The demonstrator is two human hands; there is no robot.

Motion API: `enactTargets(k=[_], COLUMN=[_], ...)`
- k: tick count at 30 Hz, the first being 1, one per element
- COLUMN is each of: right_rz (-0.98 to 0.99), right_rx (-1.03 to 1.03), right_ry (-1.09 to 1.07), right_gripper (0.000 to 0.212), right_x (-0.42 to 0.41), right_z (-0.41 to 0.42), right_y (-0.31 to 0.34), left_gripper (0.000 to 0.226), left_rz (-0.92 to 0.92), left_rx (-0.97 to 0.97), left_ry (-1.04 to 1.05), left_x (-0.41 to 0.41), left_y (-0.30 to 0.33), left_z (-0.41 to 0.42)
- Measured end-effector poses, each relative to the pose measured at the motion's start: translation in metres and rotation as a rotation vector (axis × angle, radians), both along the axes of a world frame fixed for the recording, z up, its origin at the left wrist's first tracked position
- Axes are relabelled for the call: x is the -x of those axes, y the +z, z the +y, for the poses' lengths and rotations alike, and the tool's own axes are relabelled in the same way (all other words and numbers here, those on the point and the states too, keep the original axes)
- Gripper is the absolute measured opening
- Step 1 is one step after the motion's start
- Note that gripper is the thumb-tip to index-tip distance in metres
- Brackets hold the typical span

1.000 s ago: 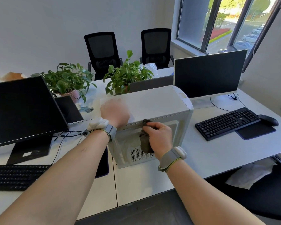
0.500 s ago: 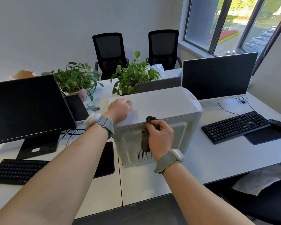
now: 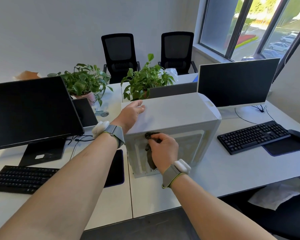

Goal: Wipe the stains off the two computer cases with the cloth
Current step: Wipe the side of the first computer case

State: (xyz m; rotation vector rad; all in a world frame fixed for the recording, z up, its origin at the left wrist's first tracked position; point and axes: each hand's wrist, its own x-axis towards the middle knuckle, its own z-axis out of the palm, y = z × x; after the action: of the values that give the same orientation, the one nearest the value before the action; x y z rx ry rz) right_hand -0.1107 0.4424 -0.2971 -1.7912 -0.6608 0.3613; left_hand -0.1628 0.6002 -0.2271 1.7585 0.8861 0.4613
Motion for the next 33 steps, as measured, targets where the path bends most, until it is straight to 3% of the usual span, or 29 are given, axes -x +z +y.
enactTargets(k=[3, 7, 9, 18, 23, 25, 27, 30, 33], right_rz=[-0.093, -0.15, -0.171, -0.115, -0.06, 0.107, 0.501, 1.074, 1.294], right_rx=[-0.044, 0.088, 0.03, 0.022, 0.219, 0.203, 0.089, -0.086, -0.304], right_ry=[0.049, 0.062, 0.075, 0.137, 0.258, 0.262, 0.191, 0.238, 0.337], right_gripper=[0.015, 0.018, 0.018, 0.022, 0.022, 0.017, 0.012, 0.023, 0.014], right_x=[0.004, 0.012, 0.016, 0.034, 0.039, 0.043, 0.039, 0.006, -0.038], right_z=[0.002, 0.007, 0.008, 0.018, 0.016, 0.01, -0.001, -0.015, -0.031], right_y=[0.004, 0.002, 0.003, 0.002, -0.001, -0.001, 0.004, 0.023, 0.043], left_gripper=[0.051, 0.05, 0.05, 0.05, 0.05, 0.051, 0.052, 0.051, 0.051], left_rz=[-0.021, -0.049, -0.057, -0.087, -0.081, -0.081, -0.078, -0.077, -0.081], left_rx=[0.011, 0.022, 0.028, 0.037, 0.02, 0.027, 0.027, 0.039, 0.032], left_ry=[-0.003, -0.005, -0.011, -0.013, -0.011, -0.012, -0.019, -0.013, -0.018], left_x=[0.0, 0.0, 0.001, 0.001, 0.001, 0.002, 0.001, 0.001, 0.001], left_y=[0.001, 0.003, 0.003, 0.001, 0.002, 0.001, 0.0, 0.0, -0.001], left_z=[-0.002, -0.003, -0.004, -0.002, 0.0, 0.001, 0.0, 0.001, 0.002])
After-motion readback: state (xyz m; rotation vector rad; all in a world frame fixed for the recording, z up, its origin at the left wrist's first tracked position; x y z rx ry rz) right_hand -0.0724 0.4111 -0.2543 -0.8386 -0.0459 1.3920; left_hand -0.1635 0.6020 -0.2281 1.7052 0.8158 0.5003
